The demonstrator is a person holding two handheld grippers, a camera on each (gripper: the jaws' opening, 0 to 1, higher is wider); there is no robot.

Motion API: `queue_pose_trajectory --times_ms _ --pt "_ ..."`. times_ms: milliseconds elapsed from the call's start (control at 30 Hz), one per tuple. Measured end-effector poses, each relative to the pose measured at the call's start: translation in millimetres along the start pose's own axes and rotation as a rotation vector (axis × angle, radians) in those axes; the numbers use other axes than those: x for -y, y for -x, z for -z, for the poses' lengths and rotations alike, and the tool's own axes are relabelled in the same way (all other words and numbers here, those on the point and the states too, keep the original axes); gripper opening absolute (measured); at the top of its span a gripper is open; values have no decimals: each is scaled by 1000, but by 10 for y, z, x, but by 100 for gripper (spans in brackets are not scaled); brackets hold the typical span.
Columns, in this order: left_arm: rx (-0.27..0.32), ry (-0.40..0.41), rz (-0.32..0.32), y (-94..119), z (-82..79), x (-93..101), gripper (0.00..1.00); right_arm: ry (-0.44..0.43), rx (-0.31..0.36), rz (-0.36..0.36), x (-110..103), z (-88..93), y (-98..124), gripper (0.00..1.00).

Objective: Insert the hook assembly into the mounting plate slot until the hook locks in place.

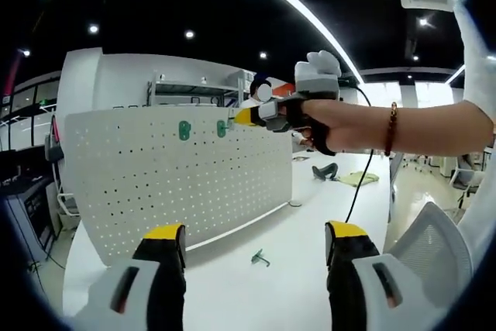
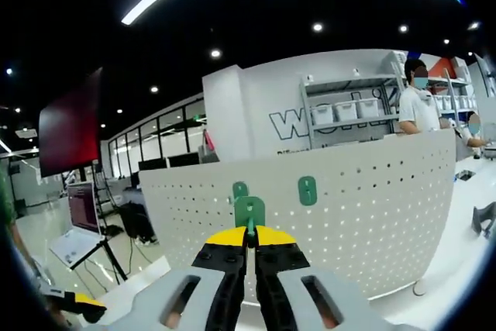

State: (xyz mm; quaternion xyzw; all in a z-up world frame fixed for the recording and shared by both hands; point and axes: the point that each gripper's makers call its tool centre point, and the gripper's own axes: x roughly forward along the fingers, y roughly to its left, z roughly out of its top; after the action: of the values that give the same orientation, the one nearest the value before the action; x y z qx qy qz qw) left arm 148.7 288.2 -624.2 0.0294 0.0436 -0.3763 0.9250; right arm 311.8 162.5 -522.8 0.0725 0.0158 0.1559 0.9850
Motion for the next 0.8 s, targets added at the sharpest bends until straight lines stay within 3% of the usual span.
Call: queue_pose_trajectory --times_ms 800 --pt "-2 24 7 3 62 -31 77 22 28 51 6 -119 -286 1"
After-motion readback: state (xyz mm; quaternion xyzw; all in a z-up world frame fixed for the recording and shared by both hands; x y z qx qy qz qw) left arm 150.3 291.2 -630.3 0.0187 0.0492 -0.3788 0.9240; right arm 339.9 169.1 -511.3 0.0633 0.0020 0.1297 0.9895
